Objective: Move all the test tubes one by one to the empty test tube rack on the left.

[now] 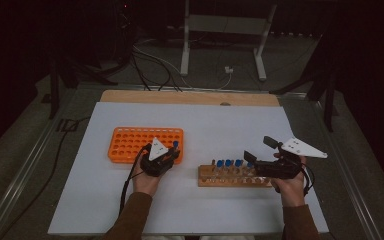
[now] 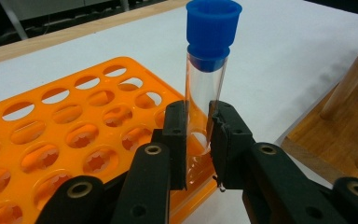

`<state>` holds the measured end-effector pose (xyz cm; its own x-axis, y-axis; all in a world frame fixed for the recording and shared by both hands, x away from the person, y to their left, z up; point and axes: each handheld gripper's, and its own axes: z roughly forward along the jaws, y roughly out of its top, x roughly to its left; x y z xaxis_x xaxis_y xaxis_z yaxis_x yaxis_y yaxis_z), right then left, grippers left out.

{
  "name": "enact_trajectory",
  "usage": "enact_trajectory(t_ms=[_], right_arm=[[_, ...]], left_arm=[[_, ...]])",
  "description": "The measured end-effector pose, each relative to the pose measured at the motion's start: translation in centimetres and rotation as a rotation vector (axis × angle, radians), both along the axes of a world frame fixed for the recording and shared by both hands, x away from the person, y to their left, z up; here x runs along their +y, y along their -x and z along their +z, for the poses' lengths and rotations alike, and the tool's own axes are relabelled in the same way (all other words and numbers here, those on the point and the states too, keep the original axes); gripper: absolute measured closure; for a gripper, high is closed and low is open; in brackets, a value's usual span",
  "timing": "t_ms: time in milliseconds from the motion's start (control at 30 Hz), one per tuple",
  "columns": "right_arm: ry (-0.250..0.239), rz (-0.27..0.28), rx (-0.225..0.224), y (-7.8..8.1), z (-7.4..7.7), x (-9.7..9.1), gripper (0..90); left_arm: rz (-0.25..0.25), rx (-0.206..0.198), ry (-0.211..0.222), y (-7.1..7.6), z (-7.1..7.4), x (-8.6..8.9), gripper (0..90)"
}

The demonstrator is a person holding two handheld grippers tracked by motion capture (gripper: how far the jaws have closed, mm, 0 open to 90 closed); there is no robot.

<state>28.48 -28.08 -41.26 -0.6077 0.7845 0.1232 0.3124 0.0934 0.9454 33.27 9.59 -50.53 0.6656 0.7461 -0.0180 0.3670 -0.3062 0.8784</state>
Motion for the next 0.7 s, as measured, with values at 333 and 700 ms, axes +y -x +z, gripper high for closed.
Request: enact_trajectory(t_ms=[333,700], right_arm=[[0.006,0.001,0.010,0.1,-0.3,-0.3,6.0],[0.034,0.020,0.048,0.3,-1.1,-0.7,7.4]], left_arm=[[-0.002,0.016,0.053,0.2,0.7,0.9,63.8],[0.004,0.005,0.172,1.7,3.1,3.9,48.9]])
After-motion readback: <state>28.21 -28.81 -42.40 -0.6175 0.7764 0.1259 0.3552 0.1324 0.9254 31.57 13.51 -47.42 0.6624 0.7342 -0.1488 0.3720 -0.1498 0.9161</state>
